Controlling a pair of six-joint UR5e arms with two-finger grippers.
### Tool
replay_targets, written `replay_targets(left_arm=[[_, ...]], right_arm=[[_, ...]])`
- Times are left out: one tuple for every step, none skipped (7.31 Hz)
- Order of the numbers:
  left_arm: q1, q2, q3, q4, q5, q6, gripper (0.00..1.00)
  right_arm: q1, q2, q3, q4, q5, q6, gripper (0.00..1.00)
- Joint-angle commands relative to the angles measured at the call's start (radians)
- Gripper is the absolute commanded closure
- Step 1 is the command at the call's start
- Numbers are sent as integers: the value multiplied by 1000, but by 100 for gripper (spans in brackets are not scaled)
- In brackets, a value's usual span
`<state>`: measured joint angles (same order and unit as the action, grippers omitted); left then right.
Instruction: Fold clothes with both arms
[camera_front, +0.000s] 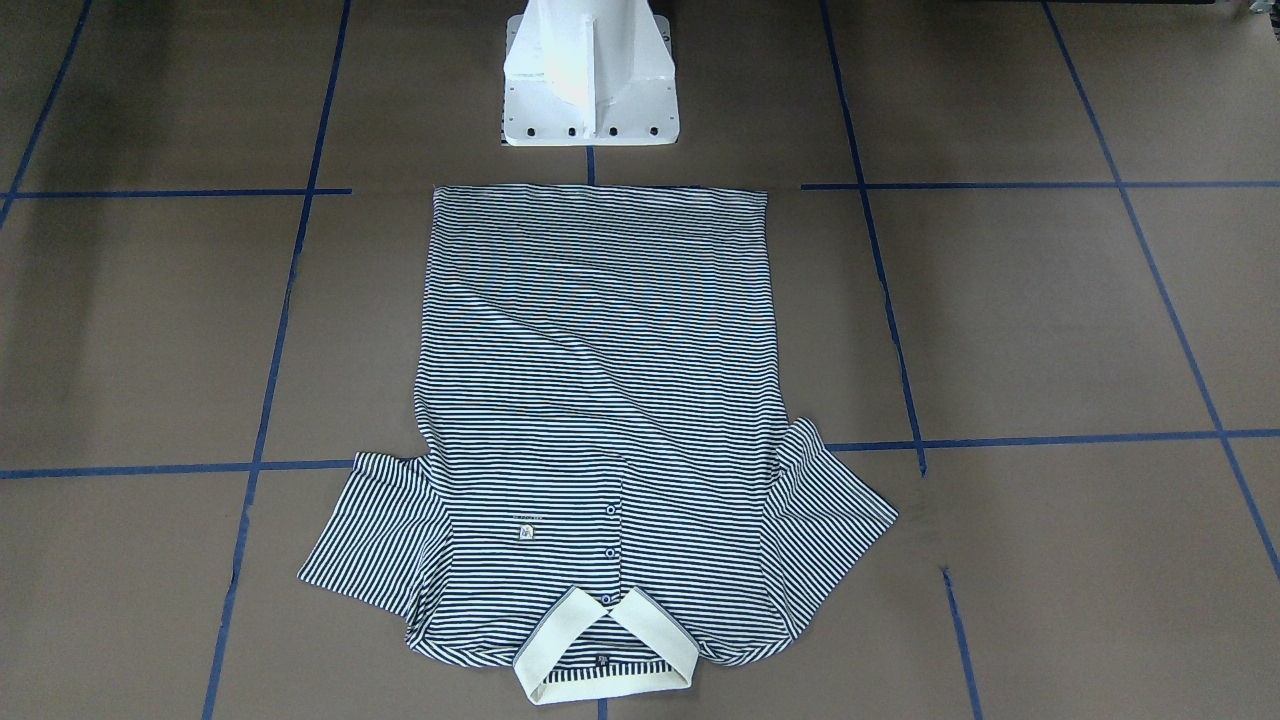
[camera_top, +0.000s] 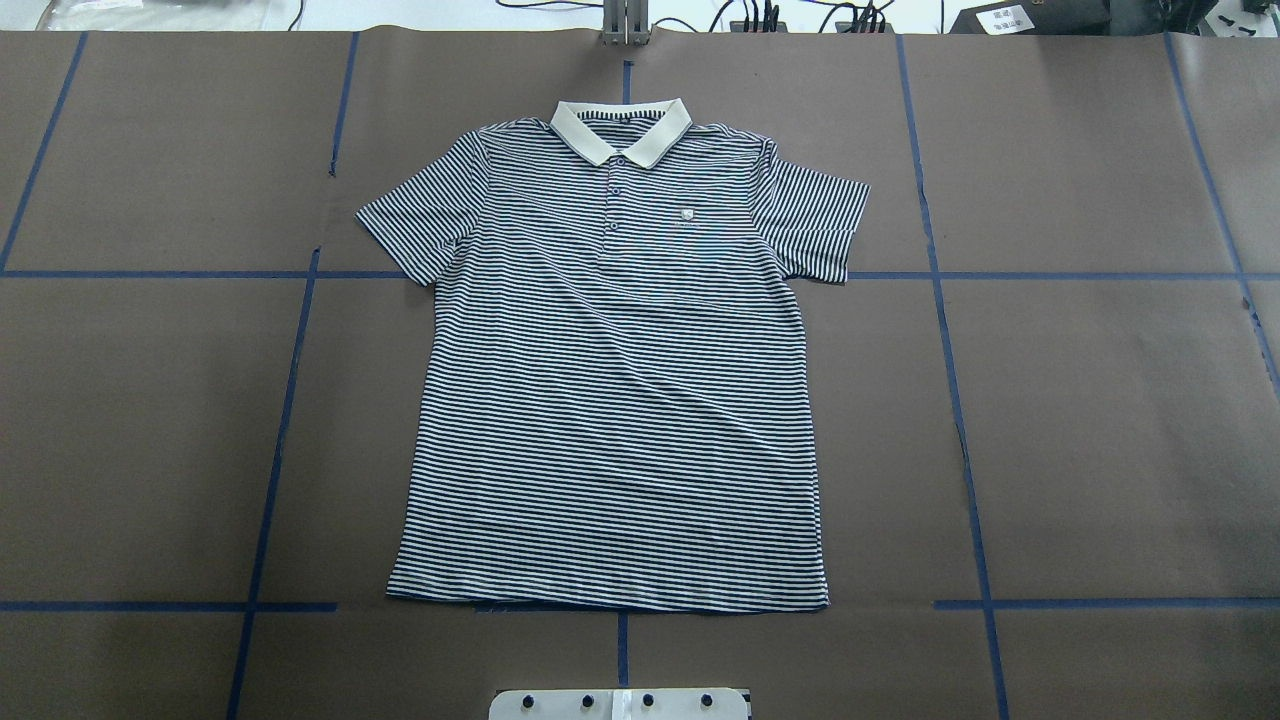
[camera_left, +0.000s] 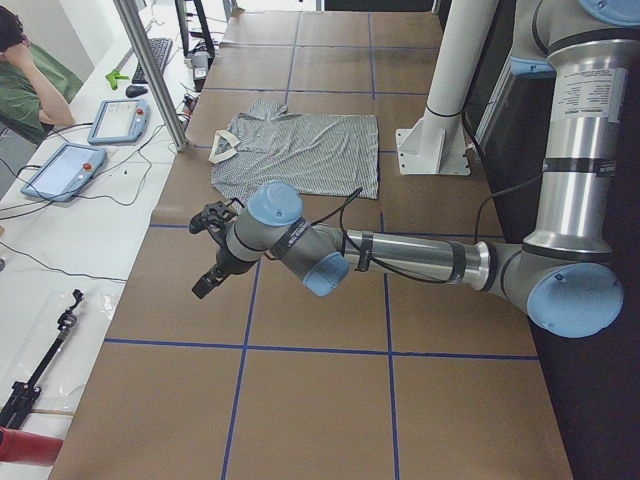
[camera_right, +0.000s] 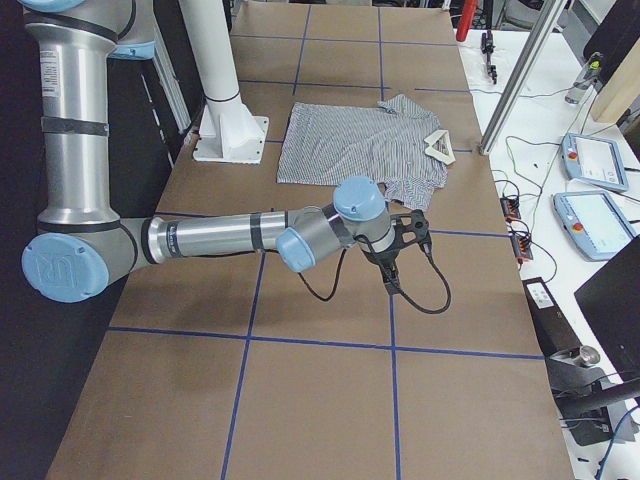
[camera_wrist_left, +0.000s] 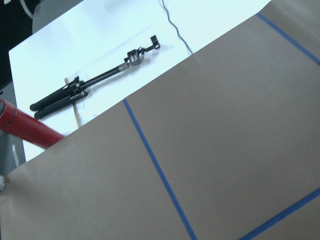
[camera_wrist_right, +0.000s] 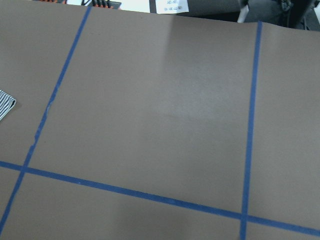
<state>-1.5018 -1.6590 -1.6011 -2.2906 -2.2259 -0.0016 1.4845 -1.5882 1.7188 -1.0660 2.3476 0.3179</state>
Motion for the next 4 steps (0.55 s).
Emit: replay_targets(left_arm=[[117, -64, 33, -53, -23, -164, 0], [136, -73, 35, -66, -23, -173, 0], [137, -74, 33, -67, -23, -179, 0], [138, -74, 32, -67, -23, -179, 0]], right_arm=[[-152, 145, -54, 55, -13, 155, 0], [-232, 207, -88, 64, -87, 271, 0], [-332, 268, -108, 64, -207, 371, 0], [-424, 371, -172, 86, -311, 550, 1]])
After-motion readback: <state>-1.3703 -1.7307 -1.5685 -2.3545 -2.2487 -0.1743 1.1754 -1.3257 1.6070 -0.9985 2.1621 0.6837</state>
